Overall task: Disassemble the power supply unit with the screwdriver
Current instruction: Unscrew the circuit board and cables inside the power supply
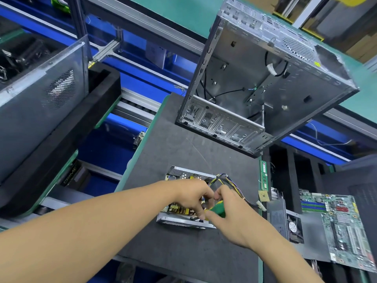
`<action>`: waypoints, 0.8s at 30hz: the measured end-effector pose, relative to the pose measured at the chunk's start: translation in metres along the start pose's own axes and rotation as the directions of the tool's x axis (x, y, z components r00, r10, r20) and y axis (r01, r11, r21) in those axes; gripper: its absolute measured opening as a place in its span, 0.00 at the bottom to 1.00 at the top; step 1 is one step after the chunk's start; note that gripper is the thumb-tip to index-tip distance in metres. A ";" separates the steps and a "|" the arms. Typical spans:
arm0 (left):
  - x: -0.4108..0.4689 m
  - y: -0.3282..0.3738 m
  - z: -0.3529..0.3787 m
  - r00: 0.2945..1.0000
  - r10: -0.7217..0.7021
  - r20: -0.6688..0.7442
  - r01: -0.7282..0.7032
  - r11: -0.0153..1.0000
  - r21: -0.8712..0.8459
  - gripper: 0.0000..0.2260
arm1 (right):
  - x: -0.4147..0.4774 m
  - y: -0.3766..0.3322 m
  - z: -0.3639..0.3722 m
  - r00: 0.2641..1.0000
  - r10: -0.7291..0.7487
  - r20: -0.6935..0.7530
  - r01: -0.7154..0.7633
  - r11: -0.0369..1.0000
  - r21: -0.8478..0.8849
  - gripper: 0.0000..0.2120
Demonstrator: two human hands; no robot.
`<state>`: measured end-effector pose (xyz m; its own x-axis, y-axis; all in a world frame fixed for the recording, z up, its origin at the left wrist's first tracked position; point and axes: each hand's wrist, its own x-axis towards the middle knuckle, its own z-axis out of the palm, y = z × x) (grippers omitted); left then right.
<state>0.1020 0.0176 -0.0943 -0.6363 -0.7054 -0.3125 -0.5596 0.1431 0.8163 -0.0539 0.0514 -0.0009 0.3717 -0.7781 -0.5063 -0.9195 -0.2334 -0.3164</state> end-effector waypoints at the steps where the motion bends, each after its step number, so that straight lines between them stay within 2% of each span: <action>1: 0.001 0.000 0.002 1.000 0.003 -0.008 -0.003 1.000 -0.001 0.11 | 0.000 0.000 0.001 1.000 0.016 -0.022 -0.016 1.000 0.005 0.14; 4: 0.000 -0.003 0.003 1.000 0.007 -0.018 -0.007 1.000 -0.030 0.13 | 0.000 0.001 0.002 0.998 0.045 -0.052 -0.047 0.998 -0.043 0.13; 8: -0.004 -0.014 -0.005 0.999 -0.014 -0.049 0.007 0.990 -0.140 0.14 | 0.000 0.005 0.001 0.997 -0.034 -0.069 0.029 0.997 -0.069 0.06; 9: -0.004 -0.017 -0.008 0.996 -0.009 -0.090 0.000 0.995 -0.104 0.13 | 0.000 0.006 -0.001 0.997 -0.043 -0.064 0.039 0.998 -0.057 0.07; 12: -0.005 -0.021 -0.013 0.983 0.101 -0.152 -0.076 0.984 0.163 0.08 | 0.000 0.008 -0.006 0.997 -0.034 -0.064 0.033 0.999 -0.023 0.09; 17: -0.011 -0.021 -0.010 0.991 0.130 -0.011 -0.115 0.911 0.395 0.08 | -0.003 0.010 -0.020 0.994 -0.031 -0.108 0.031 1.000 0.001 0.08; 21: -0.011 -0.019 -0.005 0.986 0.160 0.038 -0.155 0.829 0.538 0.07 | -0.008 0.008 -0.028 0.994 -0.026 -0.104 0.027 1.000 0.015 0.08; 24: -0.008 -0.019 0.000 0.969 0.230 0.091 -0.230 0.697 0.679 0.07 | -0.010 0.009 -0.029 0.995 -0.012 -0.099 0.016 0.999 0.045 0.08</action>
<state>0.1178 0.0210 -0.1071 -0.7937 -0.5871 -0.1594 -0.6048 0.7330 0.3113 -0.0697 0.0402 0.0247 0.3683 -0.8290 -0.4209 -0.9066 -0.2198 -0.3603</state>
